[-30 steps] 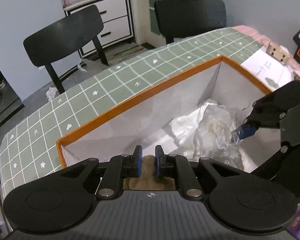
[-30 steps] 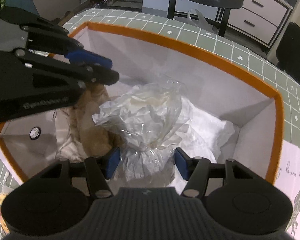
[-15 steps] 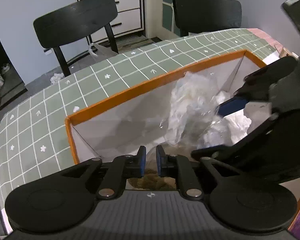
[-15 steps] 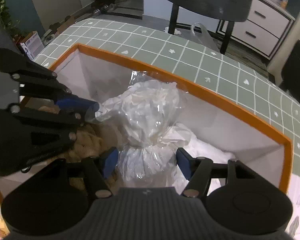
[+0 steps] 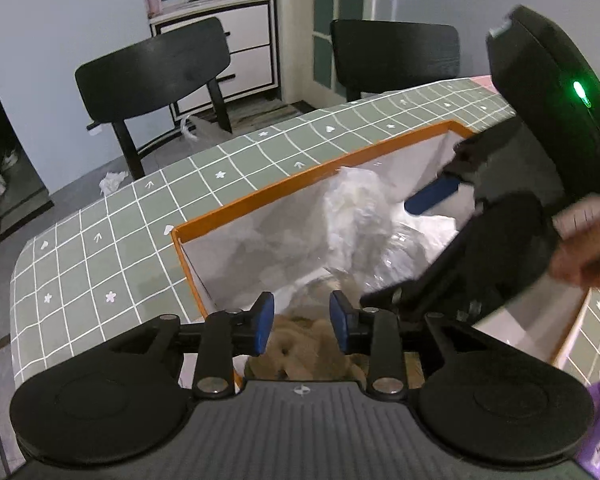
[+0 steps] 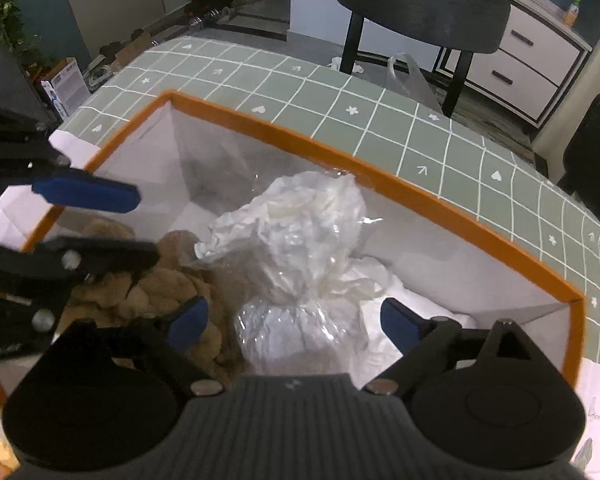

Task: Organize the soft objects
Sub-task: 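Open the left gripper to drop the brown plush while the right gripper releases the bag, then move both grippers out of the box toward the items on the table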

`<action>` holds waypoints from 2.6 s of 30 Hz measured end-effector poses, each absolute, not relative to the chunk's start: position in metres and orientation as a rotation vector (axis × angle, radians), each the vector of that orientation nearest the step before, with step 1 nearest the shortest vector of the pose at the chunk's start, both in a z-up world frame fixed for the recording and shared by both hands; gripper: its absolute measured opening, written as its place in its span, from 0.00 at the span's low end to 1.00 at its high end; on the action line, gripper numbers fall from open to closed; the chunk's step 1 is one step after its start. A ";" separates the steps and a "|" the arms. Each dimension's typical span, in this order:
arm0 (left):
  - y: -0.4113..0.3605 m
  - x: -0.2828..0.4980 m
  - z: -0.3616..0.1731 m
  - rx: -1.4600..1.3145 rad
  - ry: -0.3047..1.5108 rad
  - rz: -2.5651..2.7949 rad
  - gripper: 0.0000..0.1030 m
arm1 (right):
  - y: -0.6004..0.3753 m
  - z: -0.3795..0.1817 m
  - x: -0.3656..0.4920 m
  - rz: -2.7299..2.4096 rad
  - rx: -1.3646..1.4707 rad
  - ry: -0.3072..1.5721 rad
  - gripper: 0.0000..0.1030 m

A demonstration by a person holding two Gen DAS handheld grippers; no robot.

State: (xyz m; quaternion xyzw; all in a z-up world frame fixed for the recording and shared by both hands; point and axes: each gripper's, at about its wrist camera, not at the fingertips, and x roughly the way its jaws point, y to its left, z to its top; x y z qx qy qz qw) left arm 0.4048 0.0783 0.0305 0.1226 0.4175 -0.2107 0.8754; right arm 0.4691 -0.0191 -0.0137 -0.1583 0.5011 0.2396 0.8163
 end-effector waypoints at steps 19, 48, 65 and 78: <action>0.076 0.374 0.032 0.314 0.860 -0.481 0.41 | 0.012 -0.007 0.464 0.635 -0.235 0.982 0.49; 0.074 0.240 0.049 0.242 0.702 -0.575 0.61 | -0.114 0.054 0.309 0.729 -0.258 0.929 0.55; 0.120 0.103 -0.017 0.145 0.658 -0.431 0.72 | -0.225 0.005 0.118 0.481 -0.050 0.828 0.71; 0.082 0.042 -0.059 0.188 0.673 -0.472 0.73 | -0.180 -0.059 0.036 0.635 0.065 0.799 0.81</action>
